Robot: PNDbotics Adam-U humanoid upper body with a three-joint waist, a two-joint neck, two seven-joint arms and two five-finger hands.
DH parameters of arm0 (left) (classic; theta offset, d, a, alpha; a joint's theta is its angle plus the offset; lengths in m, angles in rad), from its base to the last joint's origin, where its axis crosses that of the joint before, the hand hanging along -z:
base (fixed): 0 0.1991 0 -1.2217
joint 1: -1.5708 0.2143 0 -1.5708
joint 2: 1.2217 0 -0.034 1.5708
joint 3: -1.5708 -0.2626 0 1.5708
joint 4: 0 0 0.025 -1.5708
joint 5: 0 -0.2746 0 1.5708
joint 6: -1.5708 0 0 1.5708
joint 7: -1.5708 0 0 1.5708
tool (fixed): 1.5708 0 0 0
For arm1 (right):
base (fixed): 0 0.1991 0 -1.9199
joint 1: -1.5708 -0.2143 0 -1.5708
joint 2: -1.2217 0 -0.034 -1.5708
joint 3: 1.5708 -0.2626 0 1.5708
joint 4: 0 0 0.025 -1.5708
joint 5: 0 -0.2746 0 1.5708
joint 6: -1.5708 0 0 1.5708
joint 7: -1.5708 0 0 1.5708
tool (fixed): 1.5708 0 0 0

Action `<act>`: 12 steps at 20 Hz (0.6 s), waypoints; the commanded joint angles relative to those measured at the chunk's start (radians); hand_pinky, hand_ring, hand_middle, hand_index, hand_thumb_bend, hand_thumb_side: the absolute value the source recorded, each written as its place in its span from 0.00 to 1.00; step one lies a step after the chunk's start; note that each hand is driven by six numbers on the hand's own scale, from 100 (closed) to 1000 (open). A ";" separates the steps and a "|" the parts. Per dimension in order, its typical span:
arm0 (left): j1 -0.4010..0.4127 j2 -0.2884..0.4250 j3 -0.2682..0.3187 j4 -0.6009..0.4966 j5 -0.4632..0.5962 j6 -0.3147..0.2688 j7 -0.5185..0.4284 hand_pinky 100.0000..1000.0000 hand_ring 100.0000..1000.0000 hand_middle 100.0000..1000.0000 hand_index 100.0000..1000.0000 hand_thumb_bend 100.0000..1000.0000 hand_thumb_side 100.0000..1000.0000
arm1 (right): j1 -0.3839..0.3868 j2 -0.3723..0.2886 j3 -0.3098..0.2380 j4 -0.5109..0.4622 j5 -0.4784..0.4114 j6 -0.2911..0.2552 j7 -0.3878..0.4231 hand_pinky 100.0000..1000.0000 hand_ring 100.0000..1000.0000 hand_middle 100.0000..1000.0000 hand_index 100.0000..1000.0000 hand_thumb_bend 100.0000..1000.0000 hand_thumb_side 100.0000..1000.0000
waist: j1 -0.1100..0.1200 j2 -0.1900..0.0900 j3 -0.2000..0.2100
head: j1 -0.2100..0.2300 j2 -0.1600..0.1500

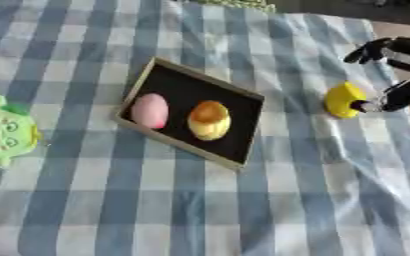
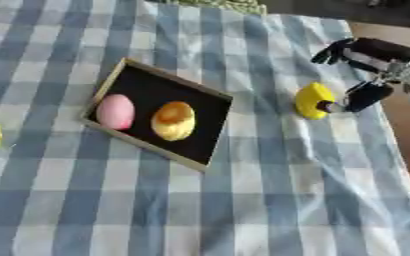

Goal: Pick up objects on the table and place them in the box.

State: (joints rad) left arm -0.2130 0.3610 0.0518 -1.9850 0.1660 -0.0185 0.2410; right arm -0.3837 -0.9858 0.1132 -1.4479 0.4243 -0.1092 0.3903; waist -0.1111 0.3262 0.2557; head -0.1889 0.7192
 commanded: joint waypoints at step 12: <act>-0.008 0.008 0.002 -0.015 0.001 0.002 -0.003 0.94 0.72 0.67 0.78 0.00 0.57 | -0.066 0.038 0.029 0.142 0.034 -0.030 0.019 0.83 0.79 0.76 0.85 0.42 0.17 | 0.017 -0.019 0.008 | -0.008 -0.010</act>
State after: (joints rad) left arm -0.2131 0.3598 0.0517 -1.9850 0.1661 -0.0166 0.2389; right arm -0.4375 -0.9258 0.1486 -1.3171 0.4478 -0.1385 0.4108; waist -0.1109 0.3262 0.2630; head -0.1953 0.7189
